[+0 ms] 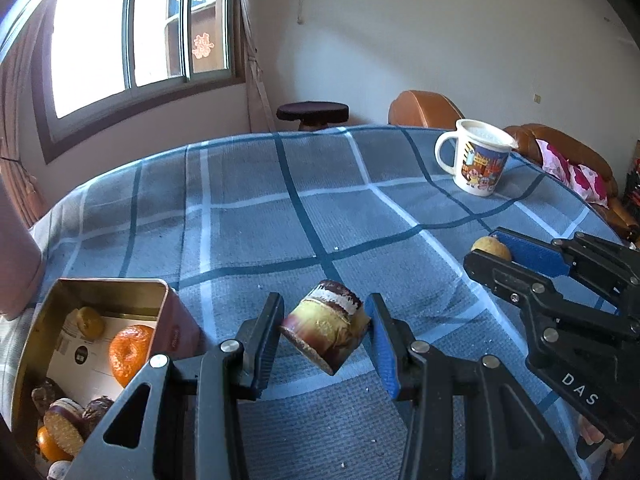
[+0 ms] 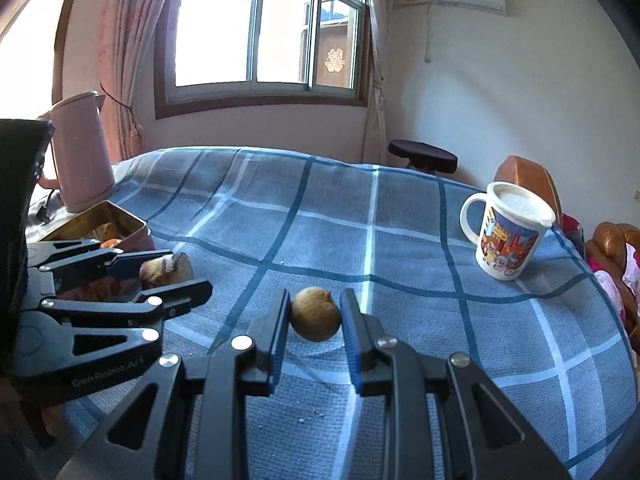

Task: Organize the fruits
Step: 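Lift the brown fruit and fruit slice with both tools and carry them toward the tin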

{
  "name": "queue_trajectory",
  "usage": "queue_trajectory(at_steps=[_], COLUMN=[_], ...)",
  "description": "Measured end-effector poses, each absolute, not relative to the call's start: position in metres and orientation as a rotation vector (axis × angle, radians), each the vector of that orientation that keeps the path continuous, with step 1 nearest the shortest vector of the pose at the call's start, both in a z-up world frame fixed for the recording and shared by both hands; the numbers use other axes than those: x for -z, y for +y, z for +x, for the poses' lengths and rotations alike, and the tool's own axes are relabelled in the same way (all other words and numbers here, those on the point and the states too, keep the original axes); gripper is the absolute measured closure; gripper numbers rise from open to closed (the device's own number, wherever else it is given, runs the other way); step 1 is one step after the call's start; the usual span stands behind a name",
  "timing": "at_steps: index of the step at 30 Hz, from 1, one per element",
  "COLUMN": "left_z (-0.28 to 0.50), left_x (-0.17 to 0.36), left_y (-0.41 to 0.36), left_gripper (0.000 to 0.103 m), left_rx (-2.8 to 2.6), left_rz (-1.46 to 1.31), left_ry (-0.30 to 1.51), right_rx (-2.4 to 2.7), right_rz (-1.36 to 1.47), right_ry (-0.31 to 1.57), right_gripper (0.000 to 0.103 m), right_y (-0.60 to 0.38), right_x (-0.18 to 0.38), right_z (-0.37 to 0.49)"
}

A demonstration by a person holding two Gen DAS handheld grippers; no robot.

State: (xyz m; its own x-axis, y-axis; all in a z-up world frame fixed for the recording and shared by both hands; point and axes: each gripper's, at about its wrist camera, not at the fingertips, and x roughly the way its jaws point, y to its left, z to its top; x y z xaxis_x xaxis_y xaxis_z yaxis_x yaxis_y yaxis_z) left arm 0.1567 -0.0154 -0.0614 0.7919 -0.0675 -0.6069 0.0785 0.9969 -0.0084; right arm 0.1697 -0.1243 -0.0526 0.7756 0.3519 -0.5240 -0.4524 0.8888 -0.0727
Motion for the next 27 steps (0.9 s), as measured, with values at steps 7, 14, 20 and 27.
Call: queue_trajectory(at_steps=[7,14,20,27], left_z=[0.153,0.147,0.143,0.138], left_x=[0.059,0.056,0.053,0.05], left_y=[-0.015,-0.015,-0.014,-0.013], left_gripper=[0.059,0.059,0.059,0.059], left_rx=[0.067,0.055,0.043,0.032], left_rz=[0.019,0.025,0.022,0.023], left_ry=[0.627,0.593,0.567,0.536], right_rx=[-0.439,-0.443,-0.444,-0.446], right_rz=[-0.192,-0.182,-0.174,-0.162], right_ry=[0.509,0.486,0.464,0.444], right_gripper=[0.075,0.075,0.075,0.075], right_y=[-0.126,-0.128,-0.13,-0.133], right_x=[0.051,0.048,0.046,0.045], right_z=[0.167,0.164,0.161,0.159])
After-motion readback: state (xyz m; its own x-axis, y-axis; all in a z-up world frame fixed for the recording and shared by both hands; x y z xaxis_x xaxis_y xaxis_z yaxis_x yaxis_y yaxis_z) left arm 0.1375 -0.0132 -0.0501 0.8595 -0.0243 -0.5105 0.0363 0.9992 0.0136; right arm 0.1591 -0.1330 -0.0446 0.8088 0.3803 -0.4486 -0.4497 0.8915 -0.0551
